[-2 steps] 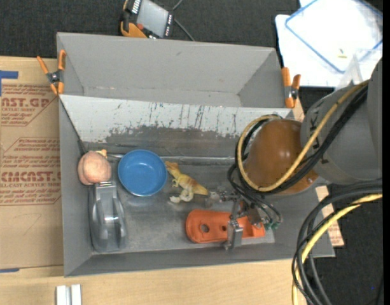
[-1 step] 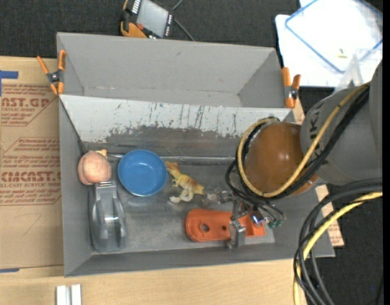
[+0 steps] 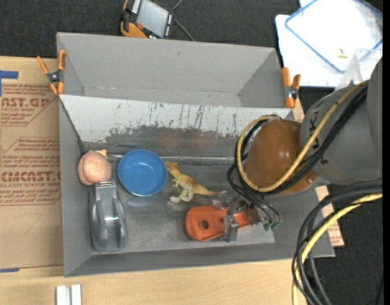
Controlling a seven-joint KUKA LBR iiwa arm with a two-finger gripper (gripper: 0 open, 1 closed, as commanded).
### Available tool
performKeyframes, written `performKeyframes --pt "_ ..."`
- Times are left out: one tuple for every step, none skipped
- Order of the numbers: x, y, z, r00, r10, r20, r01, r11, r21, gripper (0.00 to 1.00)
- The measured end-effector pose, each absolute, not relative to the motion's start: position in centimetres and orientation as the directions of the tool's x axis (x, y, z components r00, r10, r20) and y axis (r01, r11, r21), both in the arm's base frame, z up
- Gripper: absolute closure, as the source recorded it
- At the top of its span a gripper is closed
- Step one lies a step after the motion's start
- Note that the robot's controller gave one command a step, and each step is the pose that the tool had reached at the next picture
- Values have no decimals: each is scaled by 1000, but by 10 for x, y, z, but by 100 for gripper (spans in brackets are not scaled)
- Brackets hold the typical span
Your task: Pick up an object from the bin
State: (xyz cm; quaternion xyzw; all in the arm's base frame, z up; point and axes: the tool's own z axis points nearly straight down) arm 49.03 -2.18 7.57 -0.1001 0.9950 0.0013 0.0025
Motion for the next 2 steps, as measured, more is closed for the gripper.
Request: performKeyframes --pt "490 -22 76 -980 -199 -5 -199 980 2 100" --pt "490 -21 89 -980 -200 -3 -200 980 3 100"
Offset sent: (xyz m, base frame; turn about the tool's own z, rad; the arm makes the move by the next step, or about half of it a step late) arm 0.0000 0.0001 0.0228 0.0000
